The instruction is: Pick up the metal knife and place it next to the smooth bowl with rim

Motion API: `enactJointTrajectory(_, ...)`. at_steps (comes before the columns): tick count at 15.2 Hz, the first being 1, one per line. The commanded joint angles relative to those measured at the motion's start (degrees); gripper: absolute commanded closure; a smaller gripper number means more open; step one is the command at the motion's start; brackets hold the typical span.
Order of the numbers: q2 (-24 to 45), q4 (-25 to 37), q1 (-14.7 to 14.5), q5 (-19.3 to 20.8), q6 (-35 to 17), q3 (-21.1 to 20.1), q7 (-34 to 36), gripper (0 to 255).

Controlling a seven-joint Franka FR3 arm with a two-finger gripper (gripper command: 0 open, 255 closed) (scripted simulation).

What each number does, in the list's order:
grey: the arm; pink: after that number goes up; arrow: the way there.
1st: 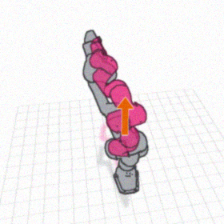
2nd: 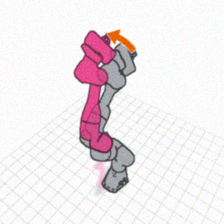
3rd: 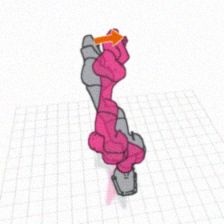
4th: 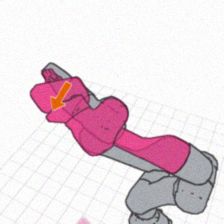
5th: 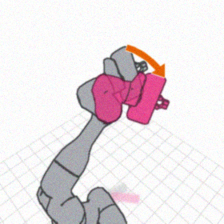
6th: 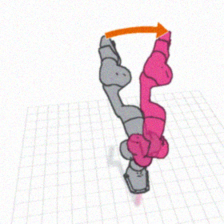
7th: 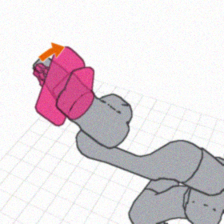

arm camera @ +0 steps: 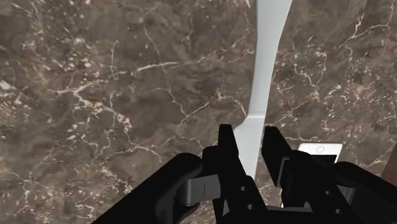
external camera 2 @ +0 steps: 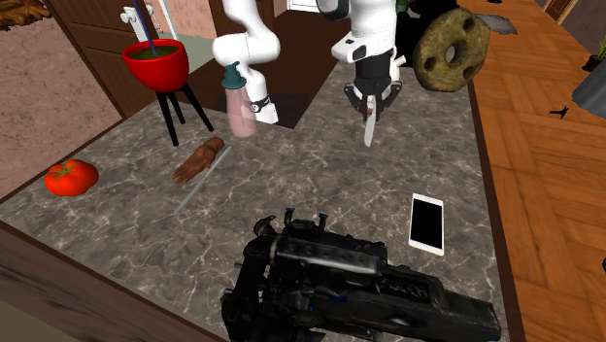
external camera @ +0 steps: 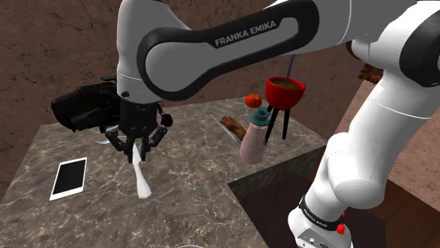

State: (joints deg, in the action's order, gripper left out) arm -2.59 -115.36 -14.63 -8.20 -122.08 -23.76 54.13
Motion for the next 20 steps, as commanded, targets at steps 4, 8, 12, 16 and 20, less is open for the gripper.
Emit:
enactJointTrajectory(4,-1.6,-1.6,-3.1,0.2,-0.8,-3.6,6.8,255)
enactJointTrajectory(8,-1.6,-1.5,-5.5,1.1,-1.4,-6.6,12.6,255)
enactJointTrajectory(12,-0.6,-3.7,-5.6,1.5,-4.4,-6.8,12.8,255)
enactJointTrajectory(16,0.5,-5.7,-5.6,2.0,-7.5,-7.0,13.0,255)
enactJointTrajectory(20,1.9,-7.5,-5.7,2.8,-10.5,-7.1,13.4,255)
